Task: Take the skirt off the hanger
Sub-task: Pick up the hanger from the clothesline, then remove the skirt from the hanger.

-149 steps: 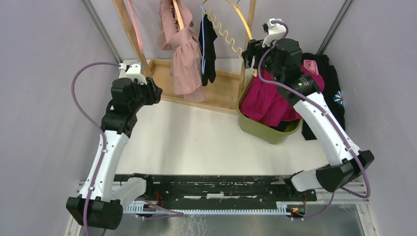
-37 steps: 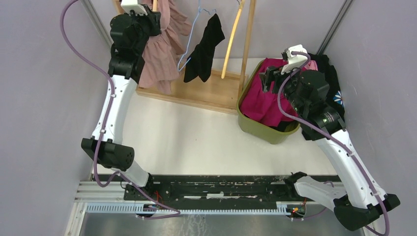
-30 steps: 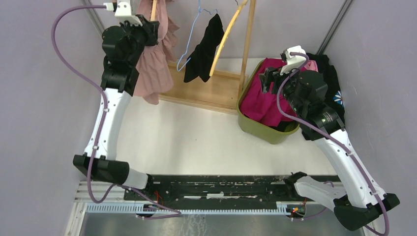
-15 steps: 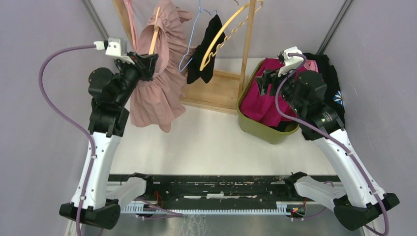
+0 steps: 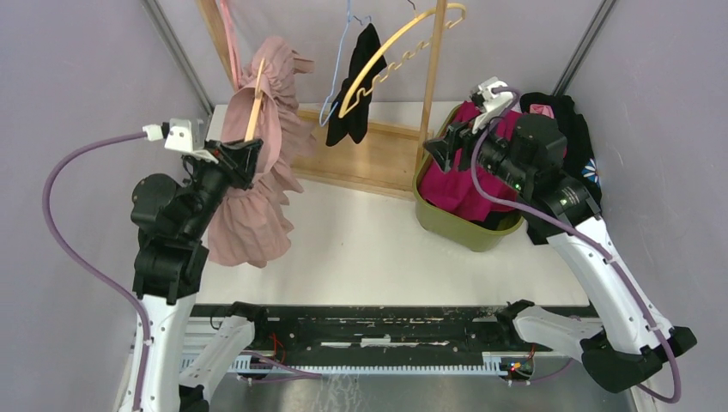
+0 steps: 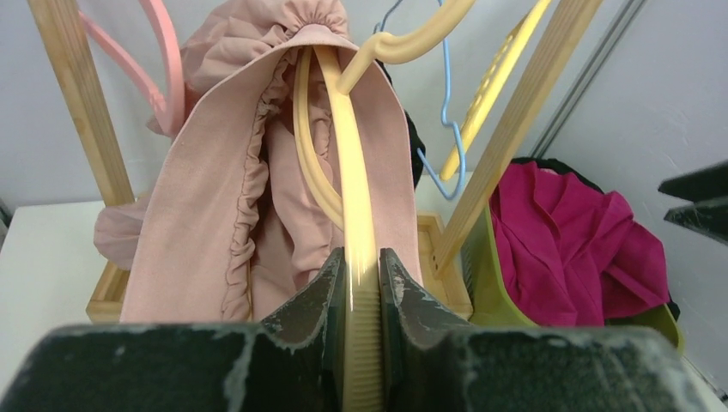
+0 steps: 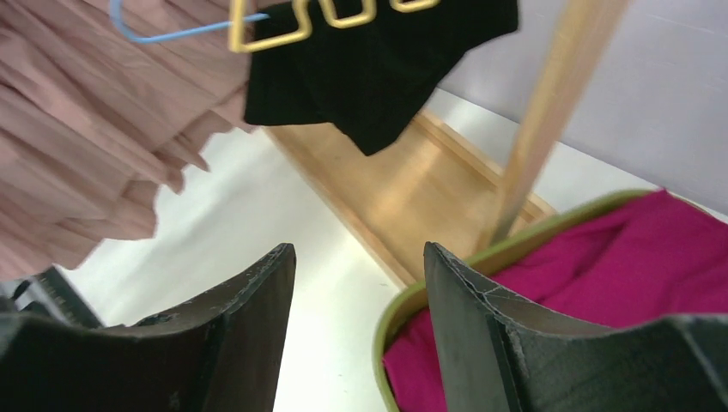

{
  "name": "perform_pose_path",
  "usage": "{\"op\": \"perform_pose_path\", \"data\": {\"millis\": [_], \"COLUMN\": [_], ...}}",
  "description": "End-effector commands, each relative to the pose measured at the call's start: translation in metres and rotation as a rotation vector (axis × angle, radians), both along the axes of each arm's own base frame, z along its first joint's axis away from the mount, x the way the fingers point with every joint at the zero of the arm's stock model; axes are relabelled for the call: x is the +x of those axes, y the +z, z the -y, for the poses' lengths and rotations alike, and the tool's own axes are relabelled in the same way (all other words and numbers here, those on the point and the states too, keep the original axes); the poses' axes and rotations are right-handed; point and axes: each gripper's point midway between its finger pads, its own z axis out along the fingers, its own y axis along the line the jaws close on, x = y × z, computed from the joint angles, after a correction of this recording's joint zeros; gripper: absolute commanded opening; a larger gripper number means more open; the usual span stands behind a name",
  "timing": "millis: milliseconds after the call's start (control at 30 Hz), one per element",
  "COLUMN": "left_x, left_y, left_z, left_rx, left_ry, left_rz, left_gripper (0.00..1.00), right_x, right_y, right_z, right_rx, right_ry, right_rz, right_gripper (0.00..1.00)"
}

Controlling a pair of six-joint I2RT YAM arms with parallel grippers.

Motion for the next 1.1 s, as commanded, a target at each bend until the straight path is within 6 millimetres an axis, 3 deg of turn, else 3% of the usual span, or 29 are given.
{"op": "perform_pose_path", "data": {"millis": [0, 233, 467, 600, 767, 1067], "left_x": [-0.013, -0.03, -0.042, -0.049, -0.054, -0.057], "left_y": [-0.013, -0.066, -0.082, -0.083, -0.087, -0.093], "left_z": [0.005, 0.019, 0.035, 0.041, 0.046, 0.044], "left_rx": [0.05, 0.062, 0.077, 0.068, 0.066, 0.08], "left_ry": [-0.048, -0.145, -0.257, -0.3, -0.334, -0.327], "left_rz": [0.02, -0.104, -0.147, -0.151, -0.164, -0.172], "left_gripper": [0.03, 0.03, 0.03, 0.03, 0.03, 0.03], "right_x": [-0.018, -0.034, -0.048, -0.049, -0.047, -0.048], "right_y": [0.031, 0.029, 0.019, 0.002, -0.01, 0.004], "right_z": [-0.039, -0.105, -0.178, -0.207, -0.227, -0.231], "right_rx": [0.049, -0.001, -0.019, -0.048, -0.04, 0.01], "right_ry": [0.149, 0.269, 0.373, 0.378, 0.369, 0.352], "right_rz": [0.047, 0.042, 0.028, 0.01, -0.009, 0.008], "right_gripper": [0.62, 0.59, 0.57, 0.57, 0.57, 0.56]}}
